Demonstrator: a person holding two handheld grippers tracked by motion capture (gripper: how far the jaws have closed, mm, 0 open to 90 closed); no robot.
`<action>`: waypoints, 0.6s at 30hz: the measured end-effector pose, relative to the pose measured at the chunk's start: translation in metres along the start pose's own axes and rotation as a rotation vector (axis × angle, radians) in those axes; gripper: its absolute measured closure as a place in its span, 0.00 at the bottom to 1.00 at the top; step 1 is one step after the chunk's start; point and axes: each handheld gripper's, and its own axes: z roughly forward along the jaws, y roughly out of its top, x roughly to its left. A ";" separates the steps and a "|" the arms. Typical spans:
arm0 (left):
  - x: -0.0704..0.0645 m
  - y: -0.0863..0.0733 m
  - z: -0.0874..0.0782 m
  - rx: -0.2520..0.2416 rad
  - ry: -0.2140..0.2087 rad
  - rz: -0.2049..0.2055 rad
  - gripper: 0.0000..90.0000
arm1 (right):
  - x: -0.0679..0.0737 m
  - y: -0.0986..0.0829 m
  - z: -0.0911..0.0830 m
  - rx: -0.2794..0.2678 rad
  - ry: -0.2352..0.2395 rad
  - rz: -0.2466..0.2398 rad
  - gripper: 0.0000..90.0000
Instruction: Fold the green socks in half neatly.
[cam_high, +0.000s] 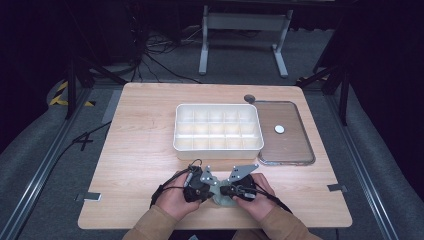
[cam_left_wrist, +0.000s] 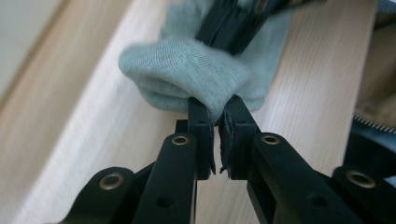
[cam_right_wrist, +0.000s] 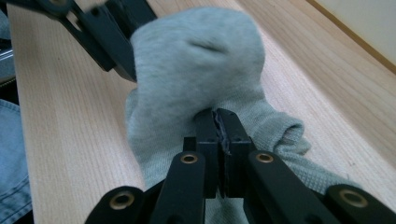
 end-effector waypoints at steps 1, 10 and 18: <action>-0.001 0.001 0.001 -0.004 0.006 0.014 0.93 | 0.001 0.000 0.000 -0.003 -0.001 0.003 0.98; 0.001 0.000 -0.006 0.003 0.000 0.010 0.93 | -0.002 0.000 -0.018 -0.024 -0.017 0.020 0.90; 0.002 0.007 -0.009 0.033 -0.003 0.038 0.93 | -0.016 -0.026 -0.040 0.094 -0.051 0.107 0.91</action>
